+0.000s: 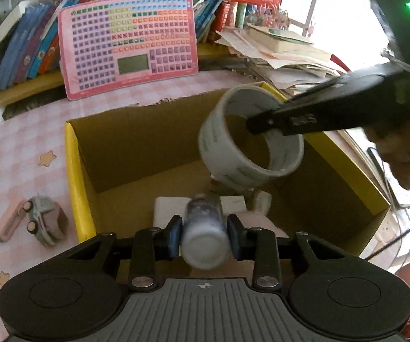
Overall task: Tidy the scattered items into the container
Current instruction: 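Open the right tool to drop the tape roll while the left tool drops the spray bottle into the box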
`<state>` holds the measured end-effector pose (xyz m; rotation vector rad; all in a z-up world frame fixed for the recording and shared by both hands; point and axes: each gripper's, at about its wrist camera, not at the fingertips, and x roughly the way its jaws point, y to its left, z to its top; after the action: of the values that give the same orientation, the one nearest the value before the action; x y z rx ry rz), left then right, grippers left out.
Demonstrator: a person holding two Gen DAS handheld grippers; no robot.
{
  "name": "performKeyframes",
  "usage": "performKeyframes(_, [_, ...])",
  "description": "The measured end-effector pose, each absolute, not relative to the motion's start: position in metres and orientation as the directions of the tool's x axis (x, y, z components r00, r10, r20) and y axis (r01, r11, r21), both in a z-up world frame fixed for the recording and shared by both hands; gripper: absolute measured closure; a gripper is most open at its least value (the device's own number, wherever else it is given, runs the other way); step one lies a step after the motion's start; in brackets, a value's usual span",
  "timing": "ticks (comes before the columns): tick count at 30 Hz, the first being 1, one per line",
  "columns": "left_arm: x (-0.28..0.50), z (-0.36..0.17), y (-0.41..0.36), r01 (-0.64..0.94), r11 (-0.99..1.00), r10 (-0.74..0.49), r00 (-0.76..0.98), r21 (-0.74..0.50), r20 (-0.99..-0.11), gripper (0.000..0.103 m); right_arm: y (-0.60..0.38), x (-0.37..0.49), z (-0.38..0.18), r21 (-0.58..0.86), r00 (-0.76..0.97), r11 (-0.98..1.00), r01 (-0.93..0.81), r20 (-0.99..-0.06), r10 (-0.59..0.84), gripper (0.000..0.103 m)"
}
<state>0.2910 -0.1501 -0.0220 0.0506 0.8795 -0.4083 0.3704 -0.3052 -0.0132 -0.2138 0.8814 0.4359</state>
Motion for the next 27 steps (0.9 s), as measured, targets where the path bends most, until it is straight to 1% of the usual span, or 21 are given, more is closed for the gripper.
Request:
performKeyframes(1, [0.289, -0.02, -0.149, 0.373, 0.92, -0.334, 0.573, -0.125, -0.749, 0.057, -0.302, 0.374, -0.015, -0.005, 0.552, 0.889, -0.457, -0.786, 0.28, 0.097])
performKeyframes(2, [0.287, -0.017, -0.147, 0.377, 0.918, -0.34, 0.581, -0.125, -0.739, 0.054, -0.299, 0.377, -0.017, -0.006, 0.547, 0.887, -0.462, -0.789, 0.28, 0.097])
performKeyframes(4, [0.281, -0.012, -0.144, 0.374, 0.922, -0.326, 0.613, -0.099, -0.72, 0.034, -0.291, 0.382, -0.022, -0.017, 0.54, 0.879, -0.476, -0.795, 0.277, 0.097])
performKeyframes(7, [0.272, -0.005, -0.139, 0.366, 0.929, -0.301, 0.649, -0.06, -0.698, 0.03, -0.279, 0.39, -0.031, -0.038, 0.521, 0.862, -0.505, -0.81, 0.269, 0.097])
performKeyframes(13, [0.256, 0.008, -0.125, 0.314, 0.947, -0.279, 0.694, -0.07, -0.664, 0.021, -0.267, 0.401, -0.043, -0.057, 0.507, 0.86, -0.508, -0.826, 0.244, 0.096])
performKeyframes(14, [0.253, 0.01, -0.123, 0.308, 0.949, -0.277, 0.7, -0.073, -0.658, 0.019, -0.266, 0.403, -0.044, -0.056, 0.505, 0.863, -0.503, -0.829, 0.241, 0.094])
performKeyframes(15, [0.25, 0.013, -0.121, 0.304, 0.95, -0.277, 0.706, -0.075, -0.652, 0.018, -0.266, 0.403, -0.044, -0.053, 0.506, 0.866, -0.497, -0.829, 0.239, 0.087])
performKeyframes(16, [0.247, 0.015, -0.119, 0.302, 0.95, -0.277, 0.711, -0.075, -0.647, 0.017, -0.267, 0.402, -0.043, -0.051, 0.512, 0.87, -0.491, -0.825, 0.24, 0.083])
performKeyframes(18, [0.242, 0.019, -0.116, 0.295, 0.953, -0.272, 0.725, -0.072, -0.633, 0.016, -0.269, 0.4, -0.039, -0.052, 0.528, 0.876, -0.48, -0.815, 0.24, 0.069])
performKeyframes(21, [0.236, 0.023, -0.112, 0.282, 0.957, -0.265, 0.744, -0.071, -0.614, 0.01, -0.271, 0.394, -0.031, -0.053, 0.55, 0.882, -0.469, -0.799, 0.244, 0.06])
performKeyframes(23, [0.231, 0.026, -0.11, 0.274, 0.96, -0.258, 0.757, -0.067, -0.6, 0.009, -0.274, 0.387, -0.024, -0.058, 0.568, 0.885, -0.462, -0.786, 0.245, 0.056])
performKeyframes(27, [0.22, 0.028, -0.103, 0.257, 0.964, -0.248, 0.772, -0.07, -0.585, 0.008, -0.279, 0.365, -0.01, -0.047, 0.599, 0.895, -0.444, -0.758, 0.258, 0.052])
